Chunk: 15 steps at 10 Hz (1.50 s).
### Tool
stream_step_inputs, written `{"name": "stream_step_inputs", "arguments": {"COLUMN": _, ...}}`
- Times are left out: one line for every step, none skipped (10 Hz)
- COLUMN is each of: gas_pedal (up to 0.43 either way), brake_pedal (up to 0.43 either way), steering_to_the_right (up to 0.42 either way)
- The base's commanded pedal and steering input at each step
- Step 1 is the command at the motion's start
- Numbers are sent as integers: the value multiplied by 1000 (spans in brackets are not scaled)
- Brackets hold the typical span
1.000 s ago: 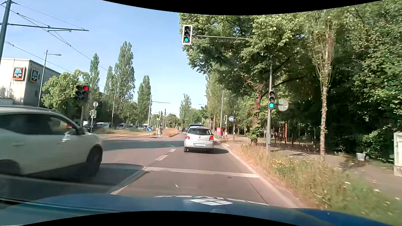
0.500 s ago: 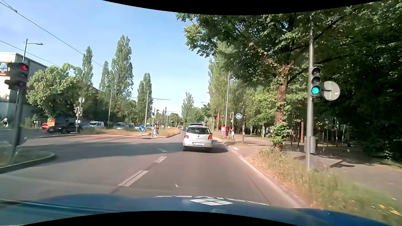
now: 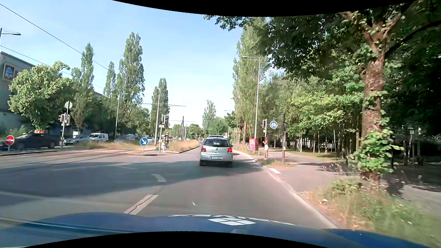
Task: Follow the waypoints while adhering to traffic rules and regulations
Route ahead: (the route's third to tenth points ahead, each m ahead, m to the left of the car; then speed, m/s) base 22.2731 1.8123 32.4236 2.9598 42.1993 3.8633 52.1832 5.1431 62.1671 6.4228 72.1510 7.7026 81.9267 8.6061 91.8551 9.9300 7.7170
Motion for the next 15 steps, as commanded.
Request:
{"name": "stream_step_inputs", "arguments": {"gas_pedal": 157, "brake_pedal": 0, "steering_to_the_right": -24}}
{"name": "stream_step_inputs", "arguments": {"gas_pedal": 157, "brake_pedal": 0, "steering_to_the_right": -24}}
{"name": "stream_step_inputs", "arguments": {"gas_pedal": 157, "brake_pedal": 0, "steering_to_the_right": -24}}
{"name": "stream_step_inputs", "arguments": {"gas_pedal": 157, "brake_pedal": 0, "steering_to_the_right": -24}}
{"name": "stream_step_inputs", "arguments": {"gas_pedal": 157, "brake_pedal": 0, "steering_to_the_right": -24}}
{"name": "stream_step_inputs", "arguments": {"gas_pedal": 157, "brake_pedal": 0, "steering_to_the_right": -24}}
{"name": "stream_step_inputs", "arguments": {"gas_pedal": 157, "brake_pedal": 0, "steering_to_the_right": -24}}
{"name": "stream_step_inputs", "arguments": {"gas_pedal": 157, "brake_pedal": 0, "steering_to_the_right": -24}}
{"name": "stream_step_inputs", "arguments": {"gas_pedal": 157, "brake_pedal": 0, "steering_to_the_right": -24}}
{"name": "stream_step_inputs", "arguments": {"gas_pedal": 157, "brake_pedal": 0, "steering_to_the_right": -24}}
{"name": "stream_step_inputs", "arguments": {"gas_pedal": 157, "brake_pedal": 0, "steering_to_the_right": -24}}
{"name": "stream_step_inputs", "arguments": {"gas_pedal": 157, "brake_pedal": 0, "steering_to_the_right": -24}}
{"name": "stream_step_inputs", "arguments": {"gas_pedal": 157, "brake_pedal": 0, "steering_to_the_right": -24}}
{"name": "stream_step_inputs", "arguments": {"gas_pedal": 157, "brake_pedal": 0, "steering_to_the_right": -24}}
{"name": "stream_step_inputs", "arguments": {"gas_pedal": 157, "brake_pedal": 0, "steering_to_the_right": -23}}
